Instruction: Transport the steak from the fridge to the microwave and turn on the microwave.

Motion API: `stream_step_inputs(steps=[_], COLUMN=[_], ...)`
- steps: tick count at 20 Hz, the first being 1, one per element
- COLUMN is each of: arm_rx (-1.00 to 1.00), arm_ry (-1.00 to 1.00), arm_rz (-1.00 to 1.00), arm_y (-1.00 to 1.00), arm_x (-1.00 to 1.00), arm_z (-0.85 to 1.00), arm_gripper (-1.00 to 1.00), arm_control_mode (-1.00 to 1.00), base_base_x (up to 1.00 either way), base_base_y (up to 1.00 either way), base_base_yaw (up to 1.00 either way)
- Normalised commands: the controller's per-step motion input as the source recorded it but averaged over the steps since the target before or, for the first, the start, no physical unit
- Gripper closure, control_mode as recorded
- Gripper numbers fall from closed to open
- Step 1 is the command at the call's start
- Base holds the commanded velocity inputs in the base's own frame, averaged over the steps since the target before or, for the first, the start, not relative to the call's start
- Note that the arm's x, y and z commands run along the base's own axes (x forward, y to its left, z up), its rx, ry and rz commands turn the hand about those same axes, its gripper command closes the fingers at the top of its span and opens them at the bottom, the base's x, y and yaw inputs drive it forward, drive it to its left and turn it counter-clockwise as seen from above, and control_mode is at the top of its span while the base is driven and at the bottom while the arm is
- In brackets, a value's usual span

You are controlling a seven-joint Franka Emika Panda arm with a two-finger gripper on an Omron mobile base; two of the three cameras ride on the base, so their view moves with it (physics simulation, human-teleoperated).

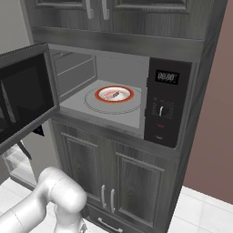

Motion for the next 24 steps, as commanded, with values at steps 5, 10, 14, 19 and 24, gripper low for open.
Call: stream_step_inputs(steps=[5,10,14,19,24], arm_rx=[0.0,0.0,0.0,0.0,0.0], arm_ry=[0.0,-0.05,-0.07,-0.06,-0.05], arm_rz=[0.0,0.0,0.0,0.0,0.0], arm_y=[-0.11,-0.21,-0.25,-0.26,-0.24], arm_x=[0.24,0.02,0.0,0.01,0.07], arm_z=[0.0,0.05,0.07,0.04,0.05], arm_gripper=[-1.0,-1.0,-1.0,-1.0,-1.0], arm_control_mode=[-1.0,-1.0,-1.0,-1.0,-1.0], base_base_x=[0.0,0.0,0.0,0.0,0.0], base_base_y=[0.0,0.0,0.0,0.0,0.0], base_base_yaw=[0.0,0.0,0.0,0.0,0.0])
